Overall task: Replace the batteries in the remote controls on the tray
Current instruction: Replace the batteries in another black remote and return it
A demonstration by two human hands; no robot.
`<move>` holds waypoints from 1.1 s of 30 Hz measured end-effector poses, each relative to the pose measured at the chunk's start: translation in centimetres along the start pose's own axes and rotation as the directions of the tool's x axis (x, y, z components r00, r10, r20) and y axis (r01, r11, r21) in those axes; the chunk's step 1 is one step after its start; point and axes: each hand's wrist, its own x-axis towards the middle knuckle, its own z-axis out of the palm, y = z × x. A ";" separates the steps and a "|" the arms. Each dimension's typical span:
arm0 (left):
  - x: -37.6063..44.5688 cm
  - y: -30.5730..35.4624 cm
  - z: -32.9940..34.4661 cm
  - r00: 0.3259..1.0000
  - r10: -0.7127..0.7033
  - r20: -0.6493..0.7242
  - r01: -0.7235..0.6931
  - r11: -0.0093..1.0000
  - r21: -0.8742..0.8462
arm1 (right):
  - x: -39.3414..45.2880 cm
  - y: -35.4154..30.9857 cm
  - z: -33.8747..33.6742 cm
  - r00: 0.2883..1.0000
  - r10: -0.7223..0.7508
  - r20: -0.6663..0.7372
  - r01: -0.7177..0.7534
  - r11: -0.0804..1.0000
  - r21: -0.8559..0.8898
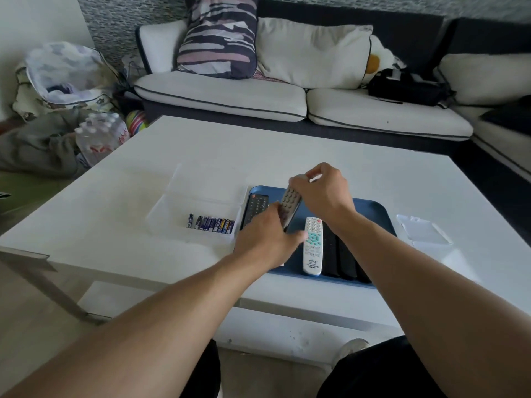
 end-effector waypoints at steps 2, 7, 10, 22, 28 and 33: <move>0.2 0.2 -0.4 0.997 -0.028 -0.079 0.021 0.995 -0.093 | -0.9 -1.1 -0.4 0.999 -0.036 0.018 0.035 0.999 0.035; 0.2 0.4 -2.3 0.988 -0.139 -0.071 0.079 0.837 -0.542 | -2.5 -1.7 -1.5 0.979 -0.164 0.122 0.154 0.984 0.085; 0.3 0.0 -3.3 0.973 -0.198 -0.118 0.048 0.676 -0.736 | -2.6 -1.0 -1.6 0.980 -0.138 0.142 0.133 0.990 0.042; 1.6 -1.8 -4.5 0.992 -0.125 -0.005 0.009 0.109 -0.994 | -3.0 0.2 -1.3 0.905 0.052 0.423 -0.273 0.833 0.482; 1.7 -2.2 -4.3 0.993 -0.118 -0.023 0.007 0.243 -0.970 | -2.8 0.5 -2.0 0.899 0.049 0.436 -0.205 0.925 0.319; 1.5 -2.4 -4.0 0.984 -0.173 0.033 0.091 0.342 -0.935 | -4.4 -0.7 -2.7 0.821 -0.025 0.570 0.133 0.980 -0.149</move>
